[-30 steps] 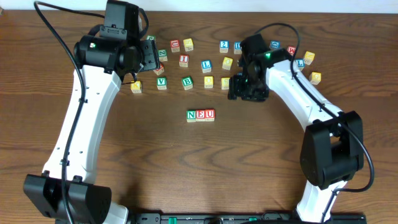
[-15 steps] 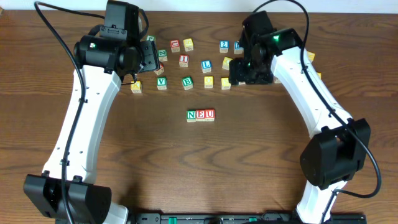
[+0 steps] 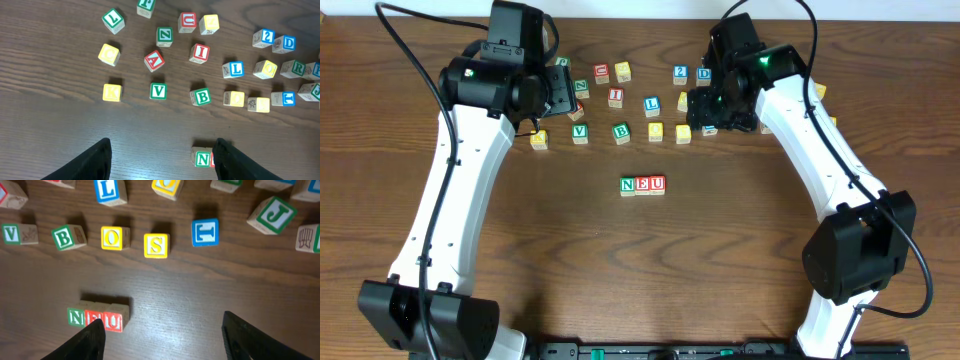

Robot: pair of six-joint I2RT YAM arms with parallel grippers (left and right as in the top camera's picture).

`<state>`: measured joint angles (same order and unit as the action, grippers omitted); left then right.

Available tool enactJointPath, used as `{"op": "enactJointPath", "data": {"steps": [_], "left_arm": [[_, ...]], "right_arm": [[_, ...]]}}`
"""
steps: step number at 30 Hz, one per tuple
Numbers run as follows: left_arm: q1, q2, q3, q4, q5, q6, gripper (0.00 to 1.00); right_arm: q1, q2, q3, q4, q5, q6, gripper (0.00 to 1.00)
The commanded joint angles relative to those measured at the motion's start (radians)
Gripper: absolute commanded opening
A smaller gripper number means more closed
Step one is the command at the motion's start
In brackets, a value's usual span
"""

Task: Spell out NEURIPS
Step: 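Lift the right gripper and move it back over the block cluster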

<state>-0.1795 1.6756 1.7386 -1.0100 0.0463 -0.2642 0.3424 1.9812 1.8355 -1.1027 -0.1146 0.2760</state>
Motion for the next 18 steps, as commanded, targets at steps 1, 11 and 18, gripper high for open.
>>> {"op": "enactJointPath", "data": {"steps": [1, 11, 18], "left_arm": [[0.004, -0.009, -0.007, -0.002, -0.006, 0.009, 0.64], [0.004, -0.009, -0.007, -0.002, -0.006, 0.009, 0.64], [0.004, -0.009, -0.007, -0.002, -0.006, 0.009, 0.64]], "right_arm": [[-0.003, -0.001, 0.018, 0.014, 0.011, -0.020, 0.70], [-0.003, -0.001, 0.018, 0.025, 0.012, -0.020, 0.70], [-0.003, -0.001, 0.018, 0.034, 0.011, -0.020, 0.71]]}}
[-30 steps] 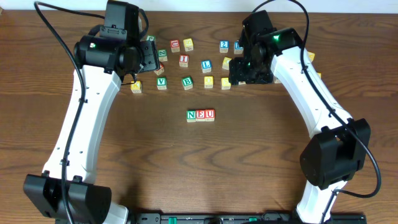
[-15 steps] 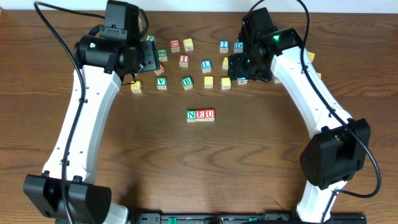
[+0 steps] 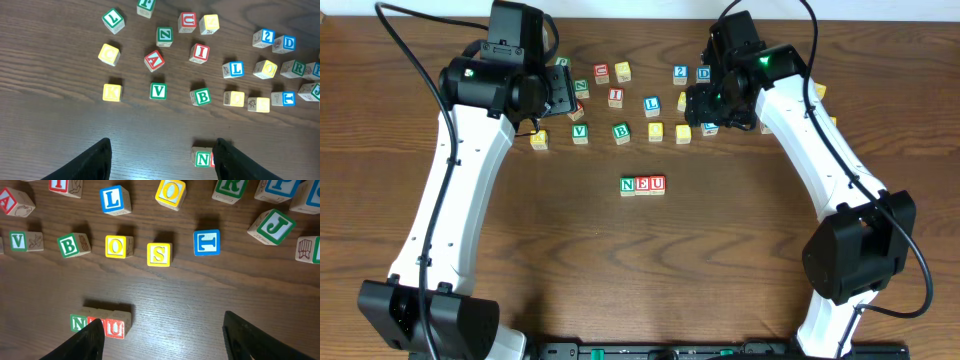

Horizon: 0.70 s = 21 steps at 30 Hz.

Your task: Spell out NEURIPS

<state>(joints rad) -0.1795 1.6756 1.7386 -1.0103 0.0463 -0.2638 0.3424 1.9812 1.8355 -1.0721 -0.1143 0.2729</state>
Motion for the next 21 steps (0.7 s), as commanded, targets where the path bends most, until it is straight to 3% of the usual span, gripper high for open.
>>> {"op": "enactJointPath", "data": {"steps": [1, 21], "left_arm": [[0.004, -0.009, -0.007, -0.002, -0.006, 0.009, 0.64], [0.004, -0.009, -0.007, -0.002, -0.006, 0.008, 0.64]], "right_arm": [[-0.003, -0.001, 0.018, 0.004, 0.011, -0.017, 0.71], [-0.004, -0.001, 0.018, 0.011, 0.011, -0.017, 0.75]]}}
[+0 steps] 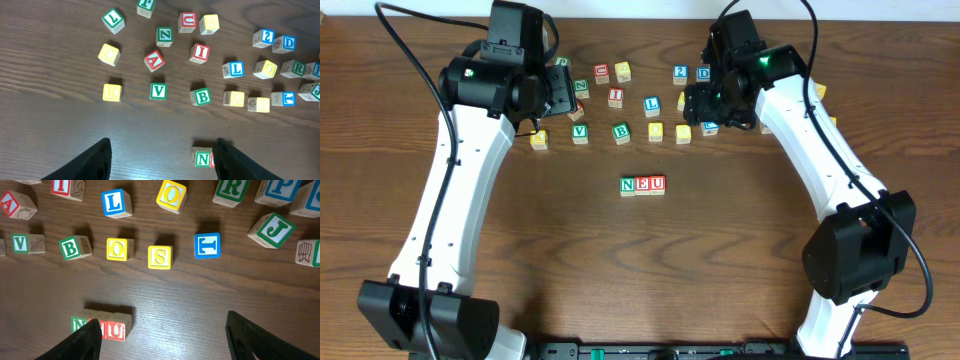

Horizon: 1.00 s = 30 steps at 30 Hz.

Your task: Spell out NEURIPS

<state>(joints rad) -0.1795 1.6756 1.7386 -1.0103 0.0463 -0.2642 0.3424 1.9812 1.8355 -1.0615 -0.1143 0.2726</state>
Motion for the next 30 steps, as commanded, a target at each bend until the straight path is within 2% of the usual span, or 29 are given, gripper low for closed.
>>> {"op": "enactJointPath", "data": {"steps": [1, 18, 25, 30], "left_arm": [[0.004, -0.009, -0.007, -0.002, -0.006, 0.009, 0.64], [0.004, -0.006, -0.020, 0.002, -0.006, 0.005, 0.64], [0.003, 0.013, -0.020, 0.007, -0.005, 0.004, 0.64], [0.003, 0.017, -0.020, 0.007, -0.005, 0.004, 0.77]], "right_arm": [[-0.004, -0.001, 0.018, 0.000, 0.011, -0.016, 0.75], [-0.004, 0.000, 0.018, 0.037, 0.011, -0.016, 0.77], [-0.004, 0.000, 0.018, 0.042, 0.011, -0.016, 0.84], [-0.004, 0.000, 0.018, 0.040, 0.011, -0.016, 0.85]]}}
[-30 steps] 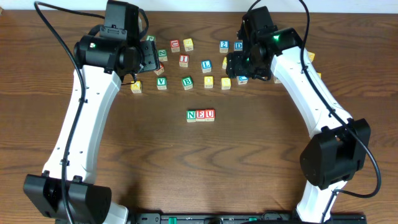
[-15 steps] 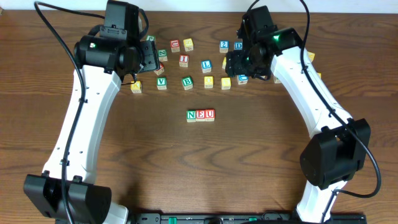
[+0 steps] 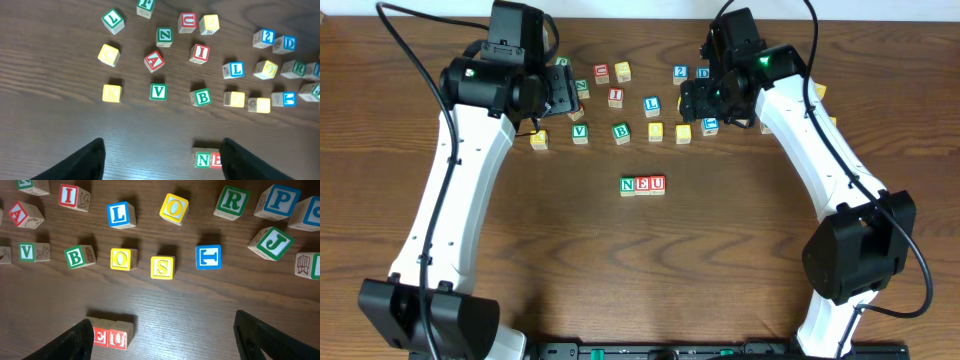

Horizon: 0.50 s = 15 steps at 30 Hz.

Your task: Spell out NEURIPS

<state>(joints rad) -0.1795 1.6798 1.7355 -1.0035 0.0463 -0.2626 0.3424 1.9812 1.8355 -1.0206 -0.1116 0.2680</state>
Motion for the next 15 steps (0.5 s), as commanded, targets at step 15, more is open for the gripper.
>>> {"op": "enactJointPath", "data": {"steps": [15], "left_arm": [[0.003, 0.013, -0.017, 0.015, -0.005, 0.003, 0.99]], "right_arm": [[-0.004, 0.000, 0.018, 0.000, 0.009, -0.012, 0.98]]}}
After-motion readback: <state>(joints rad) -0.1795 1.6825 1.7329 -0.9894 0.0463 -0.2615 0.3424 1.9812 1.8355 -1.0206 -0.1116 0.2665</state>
